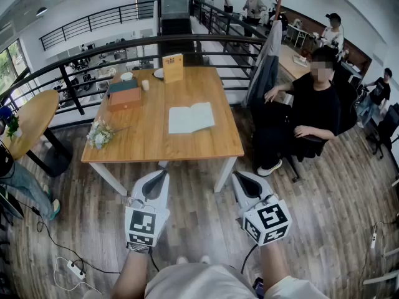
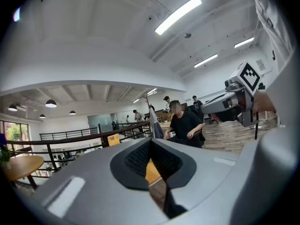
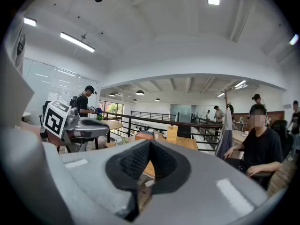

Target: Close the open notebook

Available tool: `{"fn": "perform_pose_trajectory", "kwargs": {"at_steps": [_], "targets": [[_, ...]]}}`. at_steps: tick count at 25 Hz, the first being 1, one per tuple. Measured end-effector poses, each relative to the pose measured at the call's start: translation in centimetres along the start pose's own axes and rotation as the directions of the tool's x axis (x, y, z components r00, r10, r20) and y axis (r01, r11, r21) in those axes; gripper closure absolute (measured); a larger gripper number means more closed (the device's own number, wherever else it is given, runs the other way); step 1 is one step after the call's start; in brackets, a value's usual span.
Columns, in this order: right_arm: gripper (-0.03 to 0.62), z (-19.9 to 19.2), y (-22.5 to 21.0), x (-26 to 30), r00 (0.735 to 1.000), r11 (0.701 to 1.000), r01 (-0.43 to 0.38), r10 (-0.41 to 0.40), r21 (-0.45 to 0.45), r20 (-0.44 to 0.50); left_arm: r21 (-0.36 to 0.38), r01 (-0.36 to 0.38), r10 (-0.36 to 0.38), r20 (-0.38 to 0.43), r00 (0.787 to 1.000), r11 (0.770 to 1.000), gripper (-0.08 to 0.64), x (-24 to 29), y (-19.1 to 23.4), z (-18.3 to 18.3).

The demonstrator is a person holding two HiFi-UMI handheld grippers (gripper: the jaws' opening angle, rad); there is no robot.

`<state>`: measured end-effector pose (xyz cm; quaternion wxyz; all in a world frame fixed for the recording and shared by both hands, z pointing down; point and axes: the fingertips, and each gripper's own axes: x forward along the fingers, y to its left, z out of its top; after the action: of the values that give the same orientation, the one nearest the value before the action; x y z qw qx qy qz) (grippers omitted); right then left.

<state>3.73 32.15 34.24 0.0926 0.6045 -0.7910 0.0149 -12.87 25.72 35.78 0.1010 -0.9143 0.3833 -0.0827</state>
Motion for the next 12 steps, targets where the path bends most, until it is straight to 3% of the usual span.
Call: {"fn": "perform_pose_trajectory", "kwargs": {"at_steps": [7,12], "targets": [[0.592,0.62,-0.21,-0.28,0.999,0.997,-0.015,0.012,0.078,0.045,0.006,0.006,-0.006,-0.001,1.000,1.000,0.554,0.04,-0.49,0.04],[0.592,0.96,-0.81,-0.57,0.999,0.997,-0.020,0.016,0.069,0.052,0.009,0.001,-0.001,-0.005,1.000,1.000,0.554,0.36,-0.96,0.55]]}}
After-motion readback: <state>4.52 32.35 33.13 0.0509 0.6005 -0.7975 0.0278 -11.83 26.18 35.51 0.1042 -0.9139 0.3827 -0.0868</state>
